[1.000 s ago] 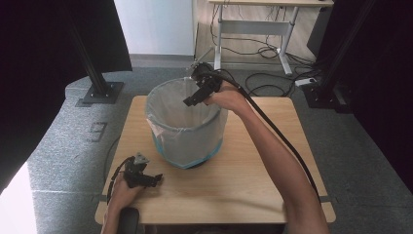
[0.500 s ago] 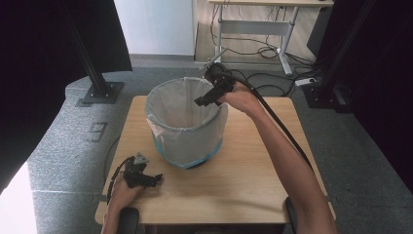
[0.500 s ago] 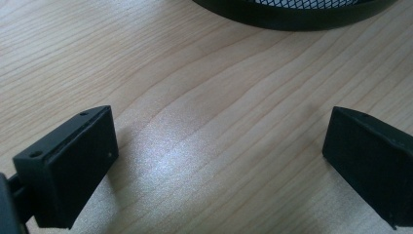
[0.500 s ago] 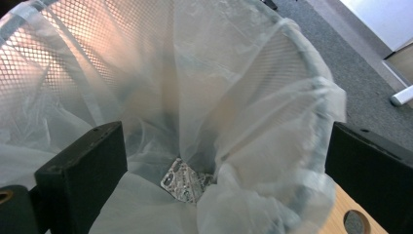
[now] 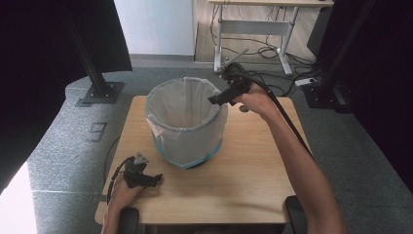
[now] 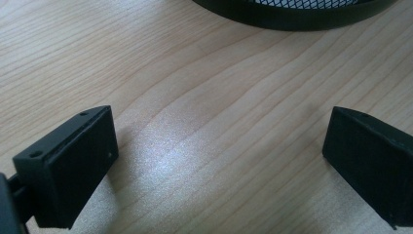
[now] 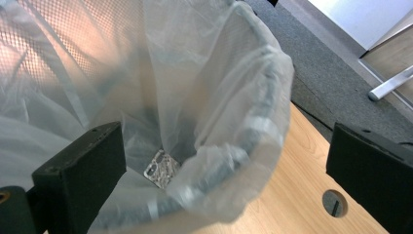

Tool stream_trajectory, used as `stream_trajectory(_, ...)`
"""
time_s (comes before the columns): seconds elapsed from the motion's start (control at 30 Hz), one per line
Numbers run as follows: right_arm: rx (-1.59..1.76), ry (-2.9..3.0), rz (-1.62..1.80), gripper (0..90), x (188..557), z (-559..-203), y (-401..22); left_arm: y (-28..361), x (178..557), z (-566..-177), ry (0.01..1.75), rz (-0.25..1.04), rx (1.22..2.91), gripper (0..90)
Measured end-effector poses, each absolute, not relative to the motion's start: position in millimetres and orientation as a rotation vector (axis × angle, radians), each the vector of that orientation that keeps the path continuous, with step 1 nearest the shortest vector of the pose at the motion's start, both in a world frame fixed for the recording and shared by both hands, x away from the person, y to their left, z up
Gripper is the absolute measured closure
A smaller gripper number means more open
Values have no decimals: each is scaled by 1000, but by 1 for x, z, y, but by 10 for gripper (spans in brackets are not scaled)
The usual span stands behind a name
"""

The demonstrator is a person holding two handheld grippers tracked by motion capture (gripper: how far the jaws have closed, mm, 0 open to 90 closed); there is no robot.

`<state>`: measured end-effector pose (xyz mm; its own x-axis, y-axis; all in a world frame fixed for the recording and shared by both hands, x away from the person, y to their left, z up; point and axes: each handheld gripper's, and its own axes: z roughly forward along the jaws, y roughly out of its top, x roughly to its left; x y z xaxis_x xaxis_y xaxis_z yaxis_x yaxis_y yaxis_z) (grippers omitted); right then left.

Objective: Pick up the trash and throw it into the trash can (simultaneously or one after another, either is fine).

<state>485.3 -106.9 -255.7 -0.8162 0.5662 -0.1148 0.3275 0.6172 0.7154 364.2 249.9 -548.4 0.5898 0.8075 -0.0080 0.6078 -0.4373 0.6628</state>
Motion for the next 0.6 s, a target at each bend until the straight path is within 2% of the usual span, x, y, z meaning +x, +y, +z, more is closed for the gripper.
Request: stream_trajectory(0.6,843,2427,1054,8,477,-269,-173,250,364,-548,1118,414,2192,0)
